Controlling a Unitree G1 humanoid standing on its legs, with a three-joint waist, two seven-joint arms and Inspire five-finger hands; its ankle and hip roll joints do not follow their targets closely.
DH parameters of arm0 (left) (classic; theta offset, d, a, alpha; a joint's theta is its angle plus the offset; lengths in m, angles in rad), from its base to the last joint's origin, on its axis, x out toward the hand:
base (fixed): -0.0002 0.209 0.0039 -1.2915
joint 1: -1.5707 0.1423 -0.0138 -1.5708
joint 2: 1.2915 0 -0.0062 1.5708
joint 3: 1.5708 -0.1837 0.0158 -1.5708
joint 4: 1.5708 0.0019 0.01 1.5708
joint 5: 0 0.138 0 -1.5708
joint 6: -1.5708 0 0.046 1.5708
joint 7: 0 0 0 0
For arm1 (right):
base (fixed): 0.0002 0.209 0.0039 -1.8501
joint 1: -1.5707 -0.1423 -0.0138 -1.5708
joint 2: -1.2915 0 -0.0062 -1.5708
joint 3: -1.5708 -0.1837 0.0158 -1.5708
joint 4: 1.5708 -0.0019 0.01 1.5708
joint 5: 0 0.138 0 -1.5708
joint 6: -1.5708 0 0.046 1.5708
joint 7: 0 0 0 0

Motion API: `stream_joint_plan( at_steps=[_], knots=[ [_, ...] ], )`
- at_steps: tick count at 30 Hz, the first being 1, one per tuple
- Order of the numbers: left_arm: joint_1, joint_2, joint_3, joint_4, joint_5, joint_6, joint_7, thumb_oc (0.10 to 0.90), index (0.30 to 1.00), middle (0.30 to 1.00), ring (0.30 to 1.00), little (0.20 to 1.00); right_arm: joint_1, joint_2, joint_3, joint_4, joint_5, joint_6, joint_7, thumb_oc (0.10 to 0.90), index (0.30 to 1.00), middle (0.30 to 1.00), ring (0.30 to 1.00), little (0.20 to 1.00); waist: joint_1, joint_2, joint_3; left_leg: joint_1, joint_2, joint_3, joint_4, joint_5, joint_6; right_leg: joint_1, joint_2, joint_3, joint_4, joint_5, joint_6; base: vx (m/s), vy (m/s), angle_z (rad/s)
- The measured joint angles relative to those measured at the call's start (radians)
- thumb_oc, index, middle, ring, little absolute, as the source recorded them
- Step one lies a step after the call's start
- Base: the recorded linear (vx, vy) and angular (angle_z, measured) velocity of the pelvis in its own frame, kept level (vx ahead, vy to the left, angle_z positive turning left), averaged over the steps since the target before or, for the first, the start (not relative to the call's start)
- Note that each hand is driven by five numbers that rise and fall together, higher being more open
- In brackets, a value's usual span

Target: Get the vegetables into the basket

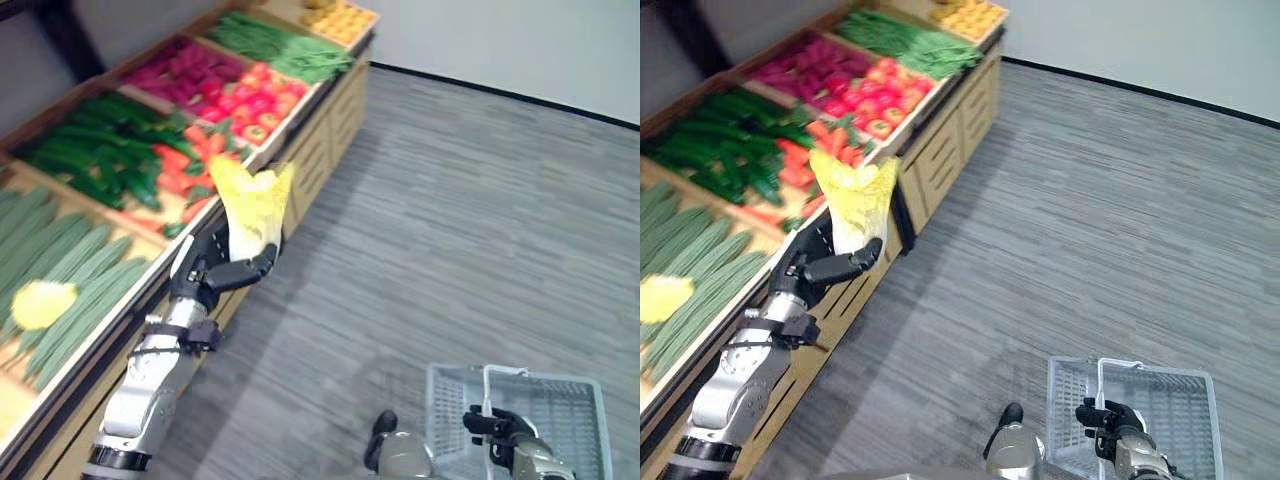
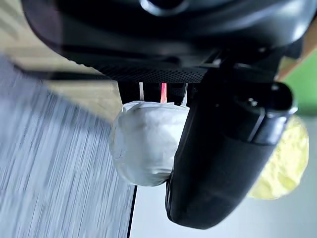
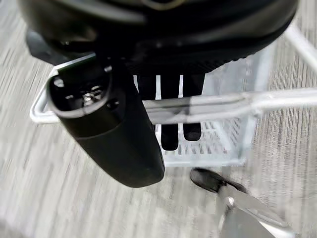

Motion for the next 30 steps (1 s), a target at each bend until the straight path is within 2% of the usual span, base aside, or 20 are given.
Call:
stream_joint_plan(
  at_steps=[1, 2, 5, 8, 9, 10, 12, 13, 14, 15, 17, 18, 20, 21, 22, 23, 24, 25, 27, 30],
  knots=[
    [-0.002, -0.002, -0.003, -0.002, 0.000, 0.000, -0.012, 0.400, 0.300, 0.300, 0.300, 0.300, 0.011, -0.002, -0.003, 0.000, 0.000, 0.000, -0.001, 0.400, 0.300, 0.300, 0.300, 0.300, -0.006, -0.002, -0.004, 0.002, 0.012, -0.002, 0.021, -0.001, -0.016, 0.008, 0.014, 0.010, -0.008, -0.008, -0.009, 0.17, -0.293, -0.56],
    [-0.003, -0.006, -0.013, -0.003, 0.000, -0.001, -0.018, 0.400, 0.300, 0.300, 0.300, 0.300, 0.019, -0.012, 0.000, -0.005, 0.000, 0.000, -0.007, 0.400, 0.300, 0.300, 0.300, 0.300, -0.024, 0.004, -0.010, -0.004, 0.013, -0.030, 0.013, 0.045, -0.043, 0.010, 0.029, 0.025, -0.007, -0.019, -0.018, 0.13, -0.233, -0.38],
    [-0.002, -0.019, -0.040, -0.006, 0.000, 0.000, -0.022, 0.400, 0.300, 0.300, 0.300, 0.300, 0.036, -0.025, 0.013, -0.005, -0.001, 0.006, -0.005, 0.400, 0.300, 0.300, 0.300, 0.300, -0.038, 0.020, -0.024, -0.002, 0.054, -0.096, 0.076, 0.097, -0.117, 0.027, 0.075, 0.080, -0.041, -0.023, -0.027, 0.17, -0.253, -0.55],
    [-0.003, -0.027, -0.050, -0.008, -0.001, 0.002, -0.026, 0.400, 0.300, 0.300, 0.300, 0.300, 0.032, -0.027, 0.030, -0.003, 0.001, 0.007, -0.003, 0.400, 0.300, 0.300, 0.300, 0.300, -0.038, 0.020, -0.028, -0.041, 0.072, -0.186, 0.168, 0.127, -0.163, 0.030, 0.080, 0.116, -0.043, -0.034, -0.046, 0.16, -0.218, -0.35],
    [-0.003, -0.033, -0.056, -0.009, 0.000, 0.002, -0.025, 0.400, 0.300, 0.300, 0.300, 0.300, 0.029, -0.030, 0.031, -0.003, 0.000, 0.007, -0.002, 0.400, 0.300, 0.300, 0.300, 0.300, -0.040, 0.027, -0.031, -0.043, 0.065, -0.210, 0.173, 0.166, -0.160, 0.028, 0.095, 0.124, -0.037, -0.043, -0.049, 0.10, -0.258, -0.39],
    [-0.001, -0.043, -0.056, -0.009, -0.001, 0.002, -0.021, 0.400, 0.300, 0.300, 0.300, 0.300, 0.015, -0.027, 0.048, 0.009, 0.000, 0.007, 0.001, 0.400, 0.300, 0.300, 0.300, 0.300, -0.020, 0.026, -0.030, -0.051, 0.066, -0.301, 0.219, 0.180, -0.152, 0.018, 0.095, 0.159, -0.005, -0.054, -0.066, 0.02, -0.144, -0.63],
    [0.003, -0.041, -0.056, -0.011, 0.000, 0.007, -0.013, 0.400, 0.300, 0.300, 0.300, 0.300, -0.021, -0.020, 0.073, 0.016, -0.001, 0.008, 0.009, 0.400, 0.300, 0.300, 0.300, 0.300, 0.008, 0.001, -0.028, -0.141, 0.058, -0.436, 0.407, 0.231, -0.152, 0.034, 0.104, 0.222, -0.018, -0.060, -0.074, 0.15, -0.102, -0.86],
    [0.014, -0.047, -0.060, -0.020, 0.000, 0.007, -0.005, 0.400, 0.300, 0.300, 0.300, 0.300, -0.062, -0.024, 0.108, 0.032, -0.005, 0.008, 0.002, 0.400, 0.300, 0.300, 0.300, 0.300, 0.051, -0.014, -0.023, -0.200, -0.031, -0.571, 0.515, 0.183, -0.132, 0.027, 0.106, 0.311, -0.026, -0.076, -0.096, 0.23, -0.024, -1.22],
    [0.033, -0.055, -0.062, -0.025, 0.000, 0.006, 0.001, 0.400, 0.300, 0.300, 0.300, 0.300, -0.093, -0.021, 0.119, 0.050, -0.014, 0.011, 0.000, 0.400, 0.300, 0.300, 0.300, 0.300, 0.095, -0.031, -0.017, -0.217, -0.125, -0.655, 0.504, 0.092, -0.110, 0.025, 0.100, 0.396, -0.043, -0.065, -0.100, 0.25, 0.026, -1.45],
    [0.045, -0.054, -0.065, -0.025, 0.000, 0.010, 0.002, 0.400, 0.300, 0.300, 0.300, 0.300, -0.116, -0.012, 0.119, 0.060, -0.023, 0.012, 0.010, 0.400, 0.300, 0.300, 0.300, 0.300, 0.116, -0.056, -0.007, -0.270, -0.203, -0.700, 0.431, -0.004, -0.064, 0.049, 0.094, 0.477, -0.093, -0.050, -0.112, 0.11, 0.035, -0.91],
    [0.046, -0.046, -0.072, -0.026, 0.000, 0.016, 0.002, 0.400, 0.300, 0.300, 0.300, 0.300, -0.113, -0.004, 0.116, 0.058, -0.024, 0.012, 0.018, 0.400, 0.300, 0.300, 0.300, 0.300, 0.116, -0.069, -0.002, -0.343, -0.192, -0.664, 0.298, -0.026, -0.028, 0.083, 0.093, 0.475, -0.136, -0.023, -0.075, 0.17, 0.095, -0.25],
    [0.058, -0.045, -0.074, -0.026, 0.000, 0.016, 0.012, 0.400, 0.300, 0.300, 0.300, 0.300, -0.105, -0.002, 0.131, 0.057, -0.029, 0.012, 0.017, 0.400, 0.300, 0.300, 0.300, 0.300, 0.144, -0.054, -0.006, -0.387, -0.165, -0.667, 0.118, 0.008, -0.040, 0.097, 0.115, 0.473, -0.140, -0.028, -0.064, 0.19, 0.110, -0.51],
    [0.071, -0.039, -0.073, -0.027, 0.001, 0.015, 0.018, 0.400, 0.300, 0.300, 0.300, 0.300, -0.108, -0.010, 0.159, 0.059, -0.031, 0.011, 0.020, 0.400, 0.300, 0.300, 0.300, 0.300, 0.178, -0.039, -0.013, -0.380, -0.182, -0.758, -0.086, 0.066, -0.080, 0.094, 0.126, 0.513, -0.145, -0.030, -0.062, 0.11, 0.077, -0.84],
    [0.083, -0.034, -0.073, -0.027, 0.001, 0.016, 0.024, 0.400, 0.300, 0.300, 0.300, 0.300, -0.105, -0.018, 0.158, 0.059, -0.031, 0.008, 0.020, 0.400, 0.300, 0.300, 0.300, 0.300, 0.194, -0.032, -0.010, -0.390, -0.186, -0.789, -0.113, 0.103, -0.078, 0.097, 0.132, 0.521, -0.152, -0.015, -0.061, 0.20, 0.167, -1.02],
    [0.103, -0.032, -0.074, -0.024, 0.001, 0.022, 0.030, 0.400, 0.300, 0.300, 0.300, 0.300, -0.096, -0.022, 0.158, 0.050, -0.037, 0.007, 0.020, 0.400, 0.300, 0.300, 0.300, 0.300, 0.183, 0.001, -0.025, -0.380, -0.181, -0.758, -0.045, 0.131, -0.044, 0.138, 0.142, 0.531, -0.184, 0.006, -0.036, 0.17, 0.145, -0.78],
    [0.107, -0.033, -0.075, -0.025, 0.001, 0.023, 0.026, 0.400, 0.300, 0.300, 0.300, 0.300, -0.072, -0.028, 0.159, 0.030, -0.038, 0.007, 0.020, 0.400, 0.300, 0.300, 0.300, 0.300, 0.173, 0.021, -0.040, -0.364, -0.175, -0.727, -0.045, 0.127, -0.023, 0.149, 0.151, 0.532, -0.183, -0.006, -0.020, 0.16, 0.138, -0.32],
    [0.104, -0.035, -0.077, -0.030, 0.001, 0.022, 0.022, 0.400, 0.300, 0.300, 0.300, 0.300, -0.047, -0.036, 0.159, 0.018, -0.038, 0.006, 0.021, 0.400, 0.300, 0.300, 0.300, 0.300, 0.151, 0.039, -0.051, -0.341, -0.174, -0.736, -0.098, 0.180, -0.004, 0.154, 0.158, 0.526, -0.179, -0.020, -0.001, 0.14, 0.101, 0.10],
    [0.103, -0.035, -0.075, -0.050, 0.001, 0.021, 0.024, 0.400, 0.300, 0.300, 0.300, 0.300, -0.037, -0.032, 0.157, 0.018, -0.037, 0.011, 0.023, 0.400, 0.300, 0.300, 0.300, 0.300, 0.138, 0.031, -0.049, -0.308, -0.193, -0.730, -0.168, 0.224, 0.011, 0.154, 0.138, 0.528, -0.184, -0.028, 0.021, 0.14, 0.102, 0.17],
    [0.102, -0.029, -0.075, -0.054, 0.002, 0.023, 0.024, 0.400, 0.300, 0.300, 0.300, 0.300, -0.023, -0.031, 0.150, 0.016, -0.034, 0.015, 0.023, 0.400, 0.300, 0.300, 0.300, 0.300, 0.118, 0.029, -0.049, -0.268, -0.220, -0.734, -0.242, 0.256, 0.025, 0.165, 0.105, 0.517, -0.184, -0.030, 0.046, 0.08, 0.066, 0.17],
    [0.105, -0.002, -0.073, -0.054, 0.023, 0.023, 0.028, 0.400, 0.300, 0.300, 0.300, 0.300, -0.019, -0.023, 0.151, 0.004, -0.033, 0.023, 0.024, 0.400, 0.300, 0.300, 0.300, 0.300, 0.117, 0.030, -0.051, -0.242, -0.265, -0.728, -0.242, 0.242, 0.049, 0.190, 0.058, 0.520, -0.184, -0.053, 0.079, 0.06, 0.050, 0.04]
  ],
)
